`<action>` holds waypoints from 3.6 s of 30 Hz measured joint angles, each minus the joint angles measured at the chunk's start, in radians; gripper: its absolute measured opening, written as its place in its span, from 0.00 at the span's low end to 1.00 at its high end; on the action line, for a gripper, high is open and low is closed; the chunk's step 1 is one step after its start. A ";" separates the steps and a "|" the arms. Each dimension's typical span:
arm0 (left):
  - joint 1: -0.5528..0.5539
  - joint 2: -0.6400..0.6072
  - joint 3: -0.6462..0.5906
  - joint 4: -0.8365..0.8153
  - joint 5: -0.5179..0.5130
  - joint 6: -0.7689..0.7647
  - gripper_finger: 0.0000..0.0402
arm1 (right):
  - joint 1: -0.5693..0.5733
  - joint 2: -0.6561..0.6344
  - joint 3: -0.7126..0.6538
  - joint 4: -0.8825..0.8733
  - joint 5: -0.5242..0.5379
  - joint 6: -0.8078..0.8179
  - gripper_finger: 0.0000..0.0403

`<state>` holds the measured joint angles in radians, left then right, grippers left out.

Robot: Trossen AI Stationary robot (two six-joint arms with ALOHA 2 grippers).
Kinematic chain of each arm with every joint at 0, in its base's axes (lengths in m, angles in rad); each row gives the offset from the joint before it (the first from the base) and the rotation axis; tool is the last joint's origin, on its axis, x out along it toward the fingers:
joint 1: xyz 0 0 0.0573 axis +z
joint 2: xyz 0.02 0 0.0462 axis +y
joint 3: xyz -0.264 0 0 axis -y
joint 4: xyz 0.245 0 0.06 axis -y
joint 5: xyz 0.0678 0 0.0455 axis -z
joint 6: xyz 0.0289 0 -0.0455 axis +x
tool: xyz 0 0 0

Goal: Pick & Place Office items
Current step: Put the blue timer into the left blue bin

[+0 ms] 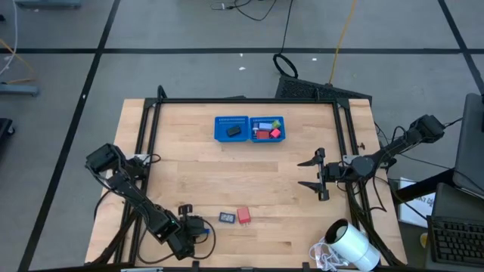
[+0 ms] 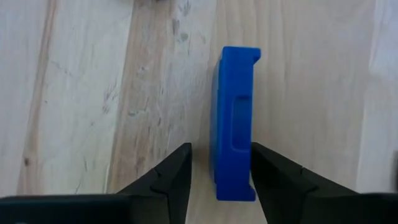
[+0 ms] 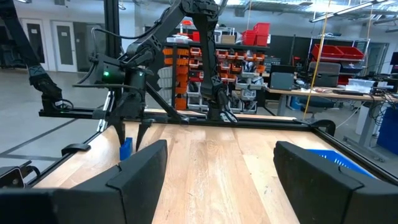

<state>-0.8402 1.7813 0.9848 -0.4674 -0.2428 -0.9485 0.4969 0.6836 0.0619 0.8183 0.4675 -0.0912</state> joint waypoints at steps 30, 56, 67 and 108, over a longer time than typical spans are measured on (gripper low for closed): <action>0.016 0.000 0.000 0.246 -0.024 0.104 0.14 | 0.000 0.000 0.000 0.000 0.000 0.000 0.70; 0.302 -0.002 0.000 0.950 -0.103 0.758 0.17 | 0.000 0.000 0.000 -0.001 0.000 0.000 0.70; 0.534 -0.002 0.000 1.071 -0.099 0.861 0.18 | 0.000 0.000 0.000 -0.001 0.000 0.000 0.70; 1.154 -0.208 -0.220 0.896 -0.026 0.780 0.16 | 0.000 0.000 0.000 -0.006 0.002 0.000 0.70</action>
<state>0.3134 1.5734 0.7643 0.4288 -0.2691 -0.1686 0.4969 0.6834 0.0620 0.8127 0.4694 -0.0910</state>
